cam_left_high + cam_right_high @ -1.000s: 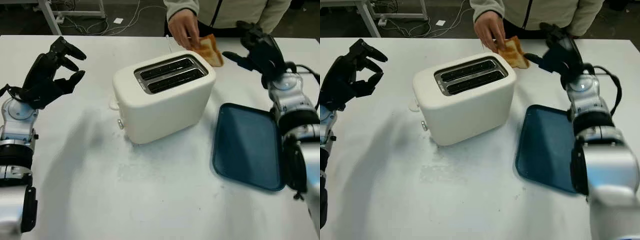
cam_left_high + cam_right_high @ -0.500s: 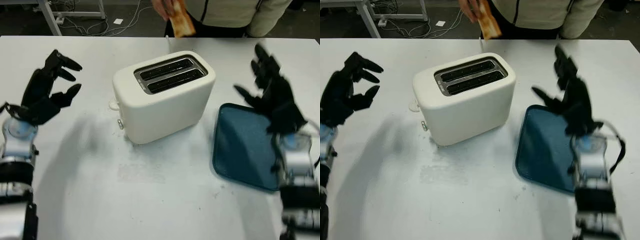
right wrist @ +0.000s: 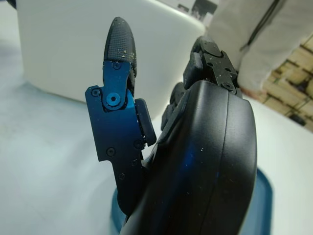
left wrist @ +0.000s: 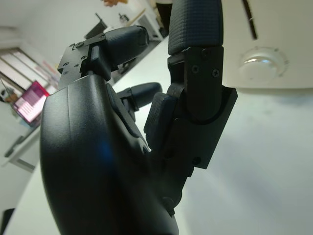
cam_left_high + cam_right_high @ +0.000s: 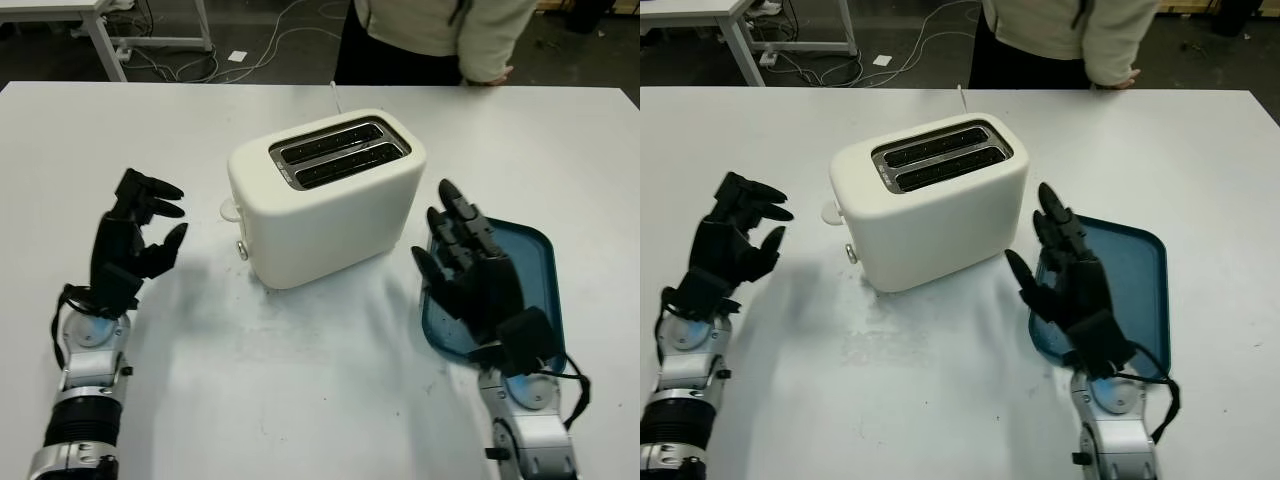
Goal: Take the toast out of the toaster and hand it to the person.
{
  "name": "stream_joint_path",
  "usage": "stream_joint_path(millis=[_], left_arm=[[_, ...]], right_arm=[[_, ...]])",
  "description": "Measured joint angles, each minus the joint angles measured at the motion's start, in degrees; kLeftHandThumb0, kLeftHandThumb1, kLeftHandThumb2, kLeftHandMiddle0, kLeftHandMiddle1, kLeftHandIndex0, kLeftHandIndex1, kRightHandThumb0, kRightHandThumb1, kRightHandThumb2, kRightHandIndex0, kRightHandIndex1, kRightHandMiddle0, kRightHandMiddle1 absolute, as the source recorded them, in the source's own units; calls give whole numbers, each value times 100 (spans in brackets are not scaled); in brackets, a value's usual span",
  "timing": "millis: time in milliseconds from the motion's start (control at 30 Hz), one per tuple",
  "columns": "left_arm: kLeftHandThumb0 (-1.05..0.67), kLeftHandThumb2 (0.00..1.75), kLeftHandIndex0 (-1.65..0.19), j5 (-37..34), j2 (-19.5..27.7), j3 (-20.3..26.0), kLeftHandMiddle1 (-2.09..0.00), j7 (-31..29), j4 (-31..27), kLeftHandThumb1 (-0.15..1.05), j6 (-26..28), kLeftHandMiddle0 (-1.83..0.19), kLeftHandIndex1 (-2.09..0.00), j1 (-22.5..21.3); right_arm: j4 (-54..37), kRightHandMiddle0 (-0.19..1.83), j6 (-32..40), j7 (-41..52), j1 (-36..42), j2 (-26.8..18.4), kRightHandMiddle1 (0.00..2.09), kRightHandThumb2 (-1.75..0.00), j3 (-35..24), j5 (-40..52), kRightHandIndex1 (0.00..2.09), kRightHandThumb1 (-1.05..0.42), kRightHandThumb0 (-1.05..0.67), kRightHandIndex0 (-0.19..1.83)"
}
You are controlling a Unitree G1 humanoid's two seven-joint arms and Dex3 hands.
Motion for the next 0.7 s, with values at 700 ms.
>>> stream_joint_path(millis=[700], left_arm=[[-105,3,-42,-576,-512,-45,-153,-439,-1105,91,807,-28,-128,649]], right_arm=[[408,13,-12,-250,-81,111,0,-47,-270,-84,1,-92,-57,14]])
